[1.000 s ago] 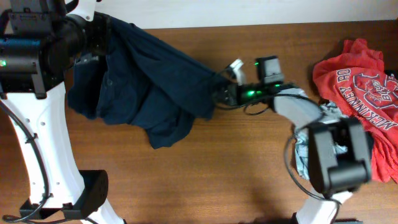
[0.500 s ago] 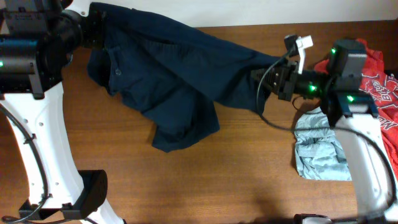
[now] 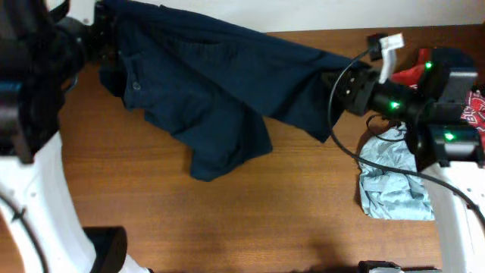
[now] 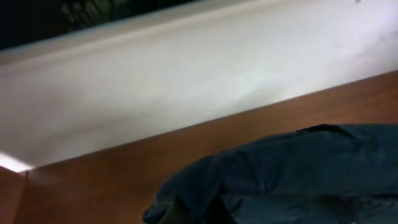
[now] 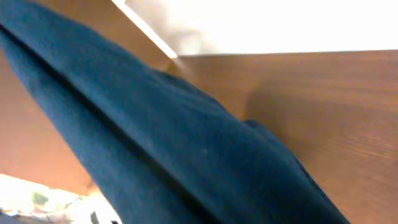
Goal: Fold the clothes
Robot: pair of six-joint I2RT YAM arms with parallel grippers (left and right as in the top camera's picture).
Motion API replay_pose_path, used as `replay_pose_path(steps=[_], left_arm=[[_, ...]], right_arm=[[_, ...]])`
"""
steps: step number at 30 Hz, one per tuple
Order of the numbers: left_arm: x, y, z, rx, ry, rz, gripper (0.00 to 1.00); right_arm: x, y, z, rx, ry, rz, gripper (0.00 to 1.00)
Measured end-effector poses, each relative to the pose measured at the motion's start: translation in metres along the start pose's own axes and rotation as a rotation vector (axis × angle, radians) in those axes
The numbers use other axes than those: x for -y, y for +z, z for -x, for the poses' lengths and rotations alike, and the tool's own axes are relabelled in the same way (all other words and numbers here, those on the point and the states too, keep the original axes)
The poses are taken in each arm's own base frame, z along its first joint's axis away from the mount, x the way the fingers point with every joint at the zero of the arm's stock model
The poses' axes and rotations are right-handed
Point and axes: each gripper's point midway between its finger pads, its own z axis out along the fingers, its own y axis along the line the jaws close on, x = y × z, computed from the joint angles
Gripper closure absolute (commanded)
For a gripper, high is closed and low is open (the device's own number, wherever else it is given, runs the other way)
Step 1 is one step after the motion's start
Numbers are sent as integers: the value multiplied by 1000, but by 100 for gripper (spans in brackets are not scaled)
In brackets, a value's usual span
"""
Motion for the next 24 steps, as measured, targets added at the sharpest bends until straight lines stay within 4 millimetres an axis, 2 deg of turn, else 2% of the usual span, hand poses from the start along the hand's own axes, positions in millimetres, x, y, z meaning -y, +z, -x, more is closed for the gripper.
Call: replay_pose_path(steps=[1,4,6,8,13,15,18,20,24], left_arm=[[1,-13,4,26,2,5,100],[1,-35,11,68,6,15,100],[0,-48,14,91,6,25,100],[-1,-57,16,108,4,36,100],[0,-62,12,98,2,34,100],[0,-62,11,94,3,33,100],[1,-67,9,92,0,33,100],[2,-78,6,93,-7,35,100],[6,-114,6,139,-13,44,100]], right_arm=[[-10,-5,7,20,10,4,96],[-37,-19,16,38,43,36,96],[-56,-29,13,19,58,66,96],[-67,-36,1,-24,75,79,96],[-68,-44,-40,-157,125,56,96],[-68,-45,-47,-181,110,55,96],[-71,-48,-48,-187,86,55,96],[-75,-53,-47,-186,72,39,96],[-90,-69,-41,-160,16,-24,96]])
